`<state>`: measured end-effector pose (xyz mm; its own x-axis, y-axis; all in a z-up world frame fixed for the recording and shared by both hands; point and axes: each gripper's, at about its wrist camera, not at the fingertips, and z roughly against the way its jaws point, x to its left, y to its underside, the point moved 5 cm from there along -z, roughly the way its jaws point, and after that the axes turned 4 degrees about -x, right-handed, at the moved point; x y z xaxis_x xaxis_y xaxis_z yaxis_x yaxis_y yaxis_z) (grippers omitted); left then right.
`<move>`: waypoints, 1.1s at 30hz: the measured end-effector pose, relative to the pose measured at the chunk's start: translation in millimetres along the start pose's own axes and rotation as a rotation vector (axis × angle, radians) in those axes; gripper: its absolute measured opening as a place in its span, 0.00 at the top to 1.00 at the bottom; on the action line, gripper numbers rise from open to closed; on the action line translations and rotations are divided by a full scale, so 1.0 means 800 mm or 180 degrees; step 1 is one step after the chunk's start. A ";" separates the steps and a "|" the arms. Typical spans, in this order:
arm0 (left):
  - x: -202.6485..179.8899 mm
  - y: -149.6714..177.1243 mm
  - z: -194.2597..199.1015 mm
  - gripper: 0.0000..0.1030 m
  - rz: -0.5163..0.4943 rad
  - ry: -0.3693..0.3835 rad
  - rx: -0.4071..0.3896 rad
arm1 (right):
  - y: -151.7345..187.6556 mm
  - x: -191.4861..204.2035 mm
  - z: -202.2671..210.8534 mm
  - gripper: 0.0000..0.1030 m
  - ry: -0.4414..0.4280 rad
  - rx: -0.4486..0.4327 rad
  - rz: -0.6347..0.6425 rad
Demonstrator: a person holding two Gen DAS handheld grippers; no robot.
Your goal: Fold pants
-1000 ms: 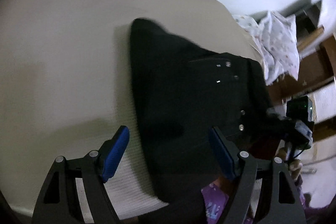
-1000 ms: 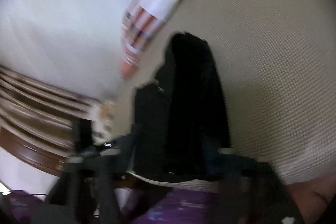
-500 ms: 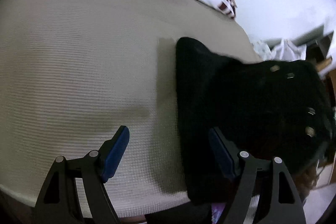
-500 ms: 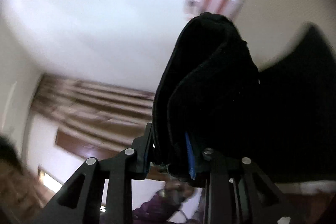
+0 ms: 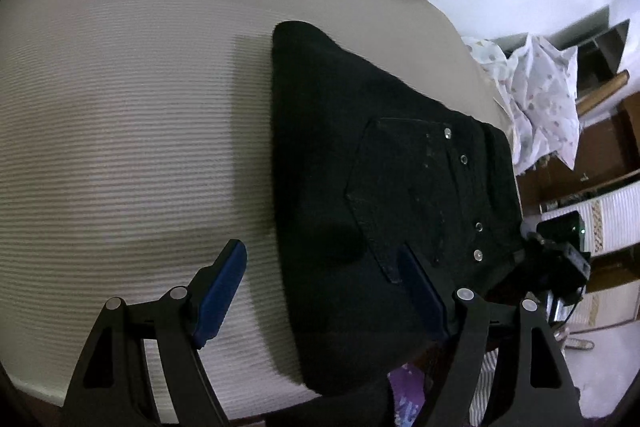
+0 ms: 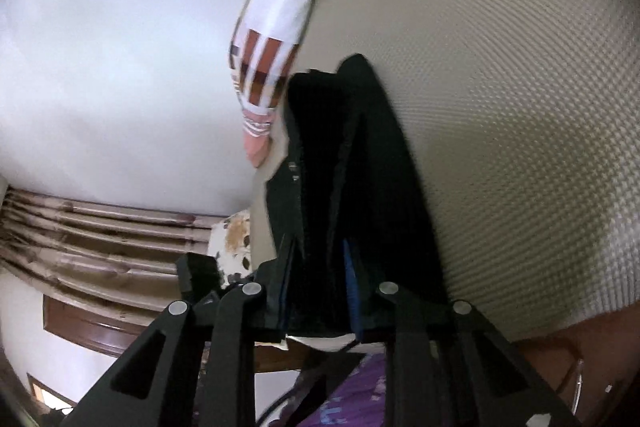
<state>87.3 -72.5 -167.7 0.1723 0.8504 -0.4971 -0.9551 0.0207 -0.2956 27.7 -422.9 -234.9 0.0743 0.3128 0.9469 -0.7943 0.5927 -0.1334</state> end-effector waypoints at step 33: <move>-0.025 0.005 -0.028 0.13 -0.0238 -0.0015 0.0051 | 0.026 0.004 0.009 0.67 0.0008 -0.0064 -0.0359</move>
<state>85.5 -101.5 -177.4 0.2422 0.8487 -0.4701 -0.9433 0.0926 -0.3188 7.2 -414.8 -233.0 0.1638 0.2451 0.9556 -0.7686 0.6390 -0.0321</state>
